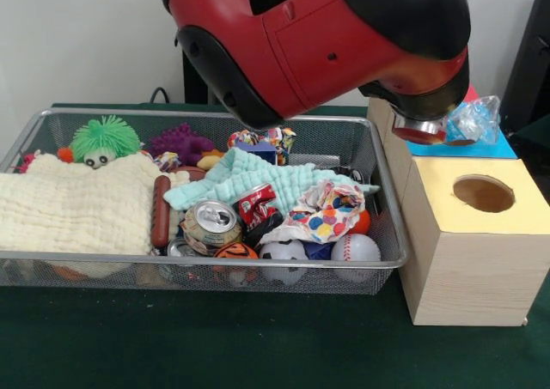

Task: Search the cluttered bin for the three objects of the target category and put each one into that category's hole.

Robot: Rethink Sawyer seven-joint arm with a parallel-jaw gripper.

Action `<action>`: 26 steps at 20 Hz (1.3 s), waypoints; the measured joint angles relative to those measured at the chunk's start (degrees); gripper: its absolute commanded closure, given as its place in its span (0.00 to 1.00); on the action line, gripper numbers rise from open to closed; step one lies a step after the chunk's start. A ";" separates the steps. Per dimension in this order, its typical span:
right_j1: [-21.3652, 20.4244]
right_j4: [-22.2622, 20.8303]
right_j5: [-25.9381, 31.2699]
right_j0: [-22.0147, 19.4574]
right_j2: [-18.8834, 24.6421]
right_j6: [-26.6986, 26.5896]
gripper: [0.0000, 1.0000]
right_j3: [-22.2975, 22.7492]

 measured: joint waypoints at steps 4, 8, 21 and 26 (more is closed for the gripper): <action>-0.38 0.00 0.00 0.01 0.00 0.00 1.00 1.05; -0.65 -0.11 0.00 0.10 -0.01 0.00 1.00 1.83; -2.31 -2.54 1.26 3.24 -1.96 0.00 1.00 2.16; -3.98 -4.20 1.54 4.74 -3.26 0.00 1.00 2.13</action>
